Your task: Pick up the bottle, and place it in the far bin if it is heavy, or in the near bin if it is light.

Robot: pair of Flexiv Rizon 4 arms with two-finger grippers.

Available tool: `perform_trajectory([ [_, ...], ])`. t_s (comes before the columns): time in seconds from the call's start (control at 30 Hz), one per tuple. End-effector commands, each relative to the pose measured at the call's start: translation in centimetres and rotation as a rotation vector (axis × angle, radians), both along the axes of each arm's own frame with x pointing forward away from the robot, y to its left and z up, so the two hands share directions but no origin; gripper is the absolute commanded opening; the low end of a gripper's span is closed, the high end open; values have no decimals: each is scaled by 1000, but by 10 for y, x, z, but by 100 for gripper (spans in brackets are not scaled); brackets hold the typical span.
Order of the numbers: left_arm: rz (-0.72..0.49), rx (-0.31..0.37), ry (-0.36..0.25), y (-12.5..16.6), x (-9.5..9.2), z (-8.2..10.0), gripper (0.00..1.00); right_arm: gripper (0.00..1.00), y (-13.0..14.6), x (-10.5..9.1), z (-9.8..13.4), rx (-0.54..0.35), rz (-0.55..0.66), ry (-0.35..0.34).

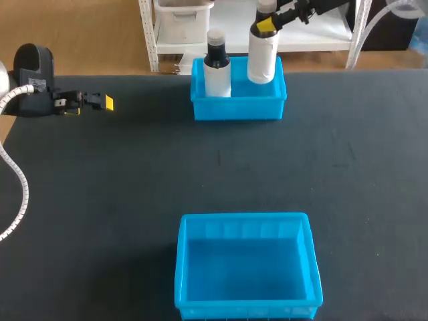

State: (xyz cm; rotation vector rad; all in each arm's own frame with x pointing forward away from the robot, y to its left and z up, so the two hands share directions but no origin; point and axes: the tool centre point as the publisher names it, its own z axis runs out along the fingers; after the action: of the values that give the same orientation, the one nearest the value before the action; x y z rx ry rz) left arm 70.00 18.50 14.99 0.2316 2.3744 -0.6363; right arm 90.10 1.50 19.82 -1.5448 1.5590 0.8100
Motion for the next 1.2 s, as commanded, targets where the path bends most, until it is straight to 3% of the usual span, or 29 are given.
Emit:
perform_trajectory([
  [0.03,0,0,0,0,0,0,100,0,3,11,-5,0,135,90],
  [1.2,0,0,0,0,0,0,100,0,13,15,-62,-7,134,154],
])
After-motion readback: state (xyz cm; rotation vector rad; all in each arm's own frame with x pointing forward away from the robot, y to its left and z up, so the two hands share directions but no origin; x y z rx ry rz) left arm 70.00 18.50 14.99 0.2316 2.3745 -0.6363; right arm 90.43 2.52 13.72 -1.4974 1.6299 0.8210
